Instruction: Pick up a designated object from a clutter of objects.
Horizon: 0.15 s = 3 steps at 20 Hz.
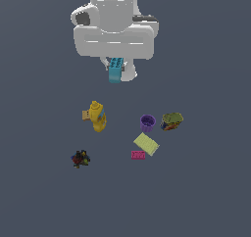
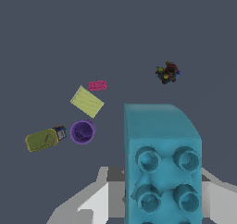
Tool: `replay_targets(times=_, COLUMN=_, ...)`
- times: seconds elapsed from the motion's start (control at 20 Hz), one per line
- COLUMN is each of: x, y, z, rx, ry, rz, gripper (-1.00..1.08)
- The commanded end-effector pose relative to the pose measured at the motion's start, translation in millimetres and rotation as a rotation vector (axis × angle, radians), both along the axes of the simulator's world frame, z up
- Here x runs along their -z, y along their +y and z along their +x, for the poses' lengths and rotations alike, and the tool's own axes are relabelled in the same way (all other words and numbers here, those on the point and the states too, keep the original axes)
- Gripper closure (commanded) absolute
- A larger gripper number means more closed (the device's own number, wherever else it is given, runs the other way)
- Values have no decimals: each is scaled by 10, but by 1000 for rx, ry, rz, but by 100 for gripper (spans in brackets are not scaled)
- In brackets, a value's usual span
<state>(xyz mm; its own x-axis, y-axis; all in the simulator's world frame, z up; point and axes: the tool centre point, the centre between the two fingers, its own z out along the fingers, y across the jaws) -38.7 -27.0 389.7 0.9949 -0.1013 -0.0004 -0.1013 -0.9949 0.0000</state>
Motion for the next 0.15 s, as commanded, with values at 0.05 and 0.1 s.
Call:
replay_targets(times=0.05, x=5, y=1, z=3, rx=0, ry=0, rz=0, gripper=108)
replay_targets(times=0.1, x=7, y=1, z=2, rx=0, ry=0, rz=0, gripper=108)
